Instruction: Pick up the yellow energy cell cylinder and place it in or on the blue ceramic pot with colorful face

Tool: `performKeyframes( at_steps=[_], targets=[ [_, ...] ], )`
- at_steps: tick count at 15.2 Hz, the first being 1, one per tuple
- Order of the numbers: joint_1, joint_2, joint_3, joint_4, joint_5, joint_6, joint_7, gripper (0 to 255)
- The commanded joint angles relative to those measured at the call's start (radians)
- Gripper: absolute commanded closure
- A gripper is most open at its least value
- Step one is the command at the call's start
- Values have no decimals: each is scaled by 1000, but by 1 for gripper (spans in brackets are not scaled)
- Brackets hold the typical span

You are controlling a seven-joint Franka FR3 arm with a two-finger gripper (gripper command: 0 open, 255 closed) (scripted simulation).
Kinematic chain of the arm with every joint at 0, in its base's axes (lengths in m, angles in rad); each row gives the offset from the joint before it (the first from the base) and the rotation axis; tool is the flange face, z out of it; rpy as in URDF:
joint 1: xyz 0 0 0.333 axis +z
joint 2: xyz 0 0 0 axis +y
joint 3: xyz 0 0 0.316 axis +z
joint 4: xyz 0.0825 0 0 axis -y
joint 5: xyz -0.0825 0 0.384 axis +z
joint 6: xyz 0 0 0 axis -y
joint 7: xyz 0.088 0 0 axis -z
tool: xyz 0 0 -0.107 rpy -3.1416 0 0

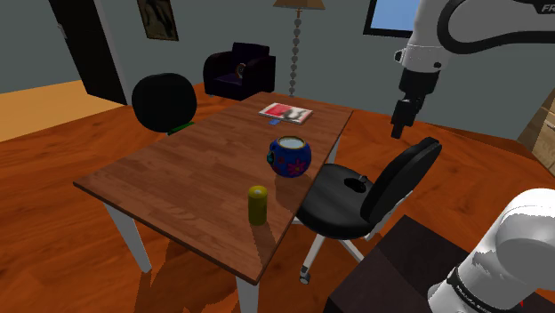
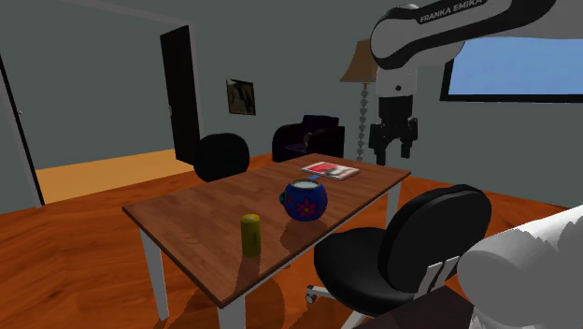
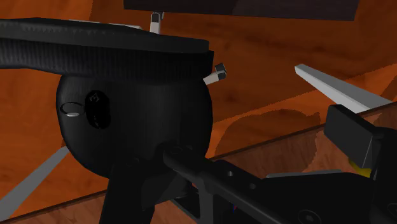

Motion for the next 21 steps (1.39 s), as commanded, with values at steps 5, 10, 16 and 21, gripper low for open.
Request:
performKeyframes(
  at_steps=[5,10,16,21],
  targets=[
    [31,57,64,-27,39,99,70,0],
    [67,156,144,-32,73,224,155,0],
    [97,309,240,3,84,366,262,0],
    [112,459,318,67,56,468,361,0]
  ],
)
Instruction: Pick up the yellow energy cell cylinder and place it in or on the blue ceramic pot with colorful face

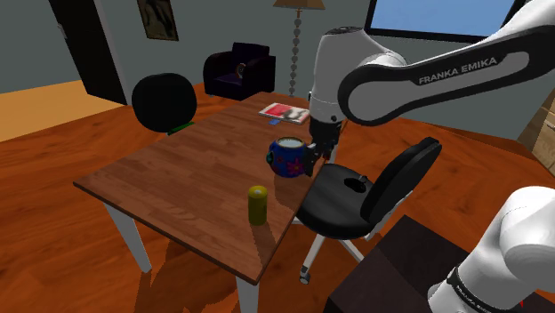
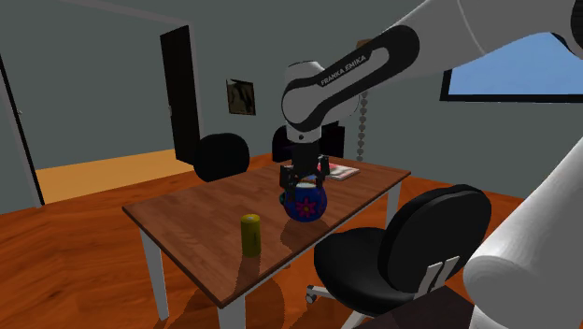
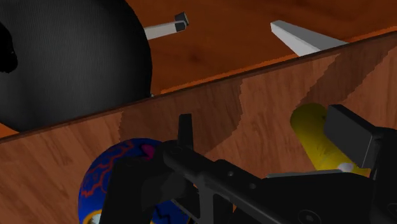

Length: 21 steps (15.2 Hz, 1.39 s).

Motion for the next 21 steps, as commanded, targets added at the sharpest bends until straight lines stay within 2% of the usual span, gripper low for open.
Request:
performKeyframes(
  at_steps=[1,8,13,21],
  targets=[
    [5,71,33,35,-19,42,47,0],
    [31,313,119,186,-142,132,214,0],
    [74,479,142,316,-250,153,324,0],
    [77,539,126,286,-296,235,353,0]
  ],
)
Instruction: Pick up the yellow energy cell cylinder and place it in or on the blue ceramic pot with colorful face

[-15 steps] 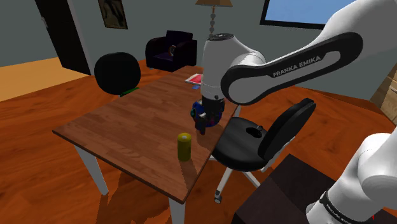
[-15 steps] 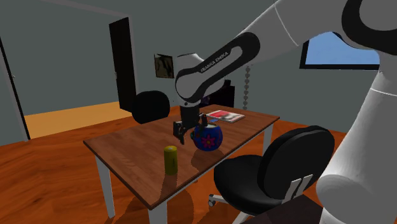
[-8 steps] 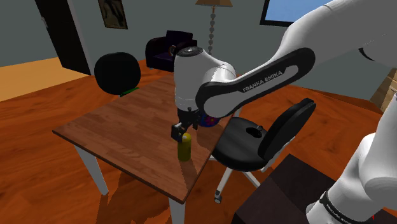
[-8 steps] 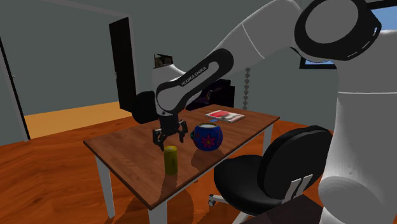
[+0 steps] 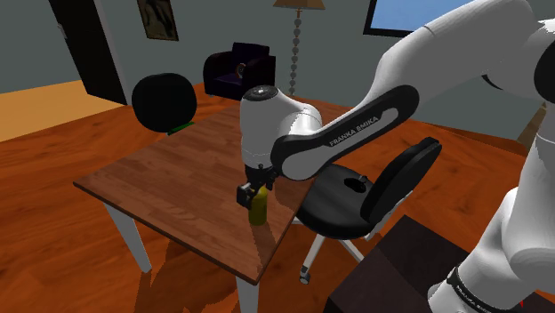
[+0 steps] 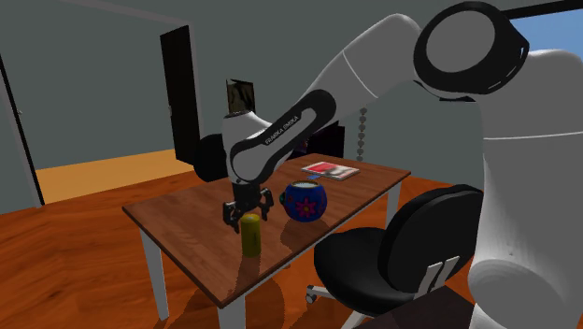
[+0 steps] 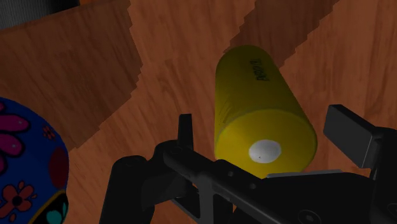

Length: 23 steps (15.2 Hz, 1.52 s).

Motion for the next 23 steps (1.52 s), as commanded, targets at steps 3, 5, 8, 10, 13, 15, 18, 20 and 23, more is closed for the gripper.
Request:
performKeyframes(
  at_steps=[3,5,8,10,13,15,18,20,23],
  targets=[
    [0,7,-2,-2,-5,9,2,0],
    [0,7,-2,-2,-5,9,2,0],
    [0,7,-2,-2,-5,9,2,255],
    [0,7,-2,-2,-5,9,2,255],
    [0,7,-2,-2,-5,9,2,255],
    [0,7,-2,-2,-5,9,2,255],
    [-2,-1,0,2,1,-2,-4,255],
    [-4,-16,3,12,14,-24,-15,255],
    [-7,-36,7,28,31,-58,-30,255]
  ],
)
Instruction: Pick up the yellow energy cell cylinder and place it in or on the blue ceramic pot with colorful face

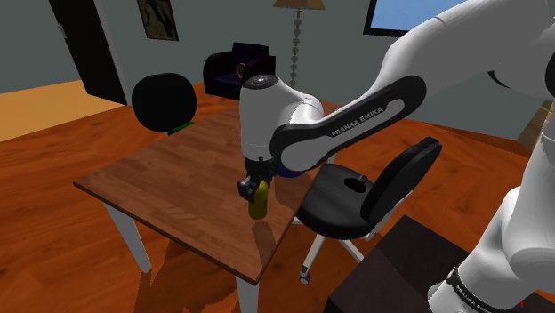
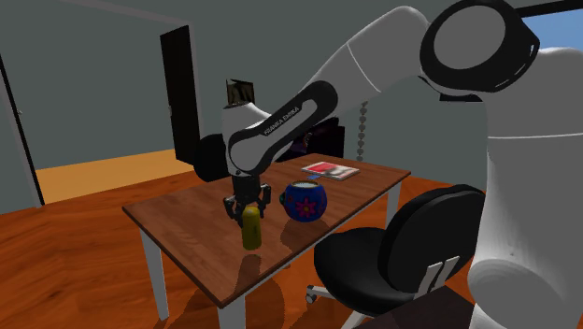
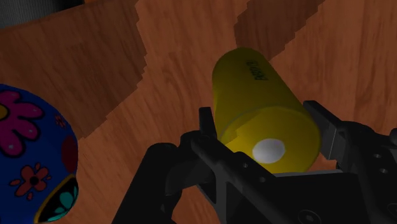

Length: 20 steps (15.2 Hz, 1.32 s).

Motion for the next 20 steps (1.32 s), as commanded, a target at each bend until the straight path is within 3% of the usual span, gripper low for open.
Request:
performKeyframes(
  at_steps=[1,20],
  targets=[
    [-3,-14,2,13,12,-24,-12,255],
    [-9,-101,14,169,84,-252,-86,255]
  ],
)
